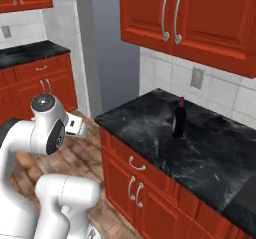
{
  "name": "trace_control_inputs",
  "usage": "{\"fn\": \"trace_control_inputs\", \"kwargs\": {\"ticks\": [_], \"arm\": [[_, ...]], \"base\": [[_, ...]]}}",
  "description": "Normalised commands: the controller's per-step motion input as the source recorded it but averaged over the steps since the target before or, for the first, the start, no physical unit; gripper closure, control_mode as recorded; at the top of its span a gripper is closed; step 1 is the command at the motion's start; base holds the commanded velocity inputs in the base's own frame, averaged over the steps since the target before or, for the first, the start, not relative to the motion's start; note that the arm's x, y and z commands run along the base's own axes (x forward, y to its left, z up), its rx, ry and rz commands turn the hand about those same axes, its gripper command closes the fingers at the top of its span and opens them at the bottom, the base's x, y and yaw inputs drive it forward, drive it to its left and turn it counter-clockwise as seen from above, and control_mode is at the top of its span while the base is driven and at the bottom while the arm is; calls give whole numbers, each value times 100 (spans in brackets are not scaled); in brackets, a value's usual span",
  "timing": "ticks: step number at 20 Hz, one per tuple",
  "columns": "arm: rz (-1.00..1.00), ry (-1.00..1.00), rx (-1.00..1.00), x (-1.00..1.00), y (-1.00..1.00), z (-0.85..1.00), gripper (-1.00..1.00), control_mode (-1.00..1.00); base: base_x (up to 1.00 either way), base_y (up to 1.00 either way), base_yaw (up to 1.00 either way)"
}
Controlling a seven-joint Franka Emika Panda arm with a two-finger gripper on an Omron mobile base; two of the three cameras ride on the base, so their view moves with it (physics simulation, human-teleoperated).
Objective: Place the drinks on the dining counter in a tight cluster.
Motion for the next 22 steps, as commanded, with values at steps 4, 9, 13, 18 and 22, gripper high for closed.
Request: {"fn": "trace_control_inputs", "kwargs": {"ticks": [4,9,13,18,22], "arm": [[0,0,0,0,0,0,-100,100],[0,0,0,0,0,0,-100,100],[0,0,0,0,0,0,-100,100],[0,0,0,0,0,0,-100,100],[0,0,0,0,0,0,-100,100]], "base": [[0,0,-100],[8,4,-82],[50,21,-25],[55,50,-16],[58,36,-15]]}}
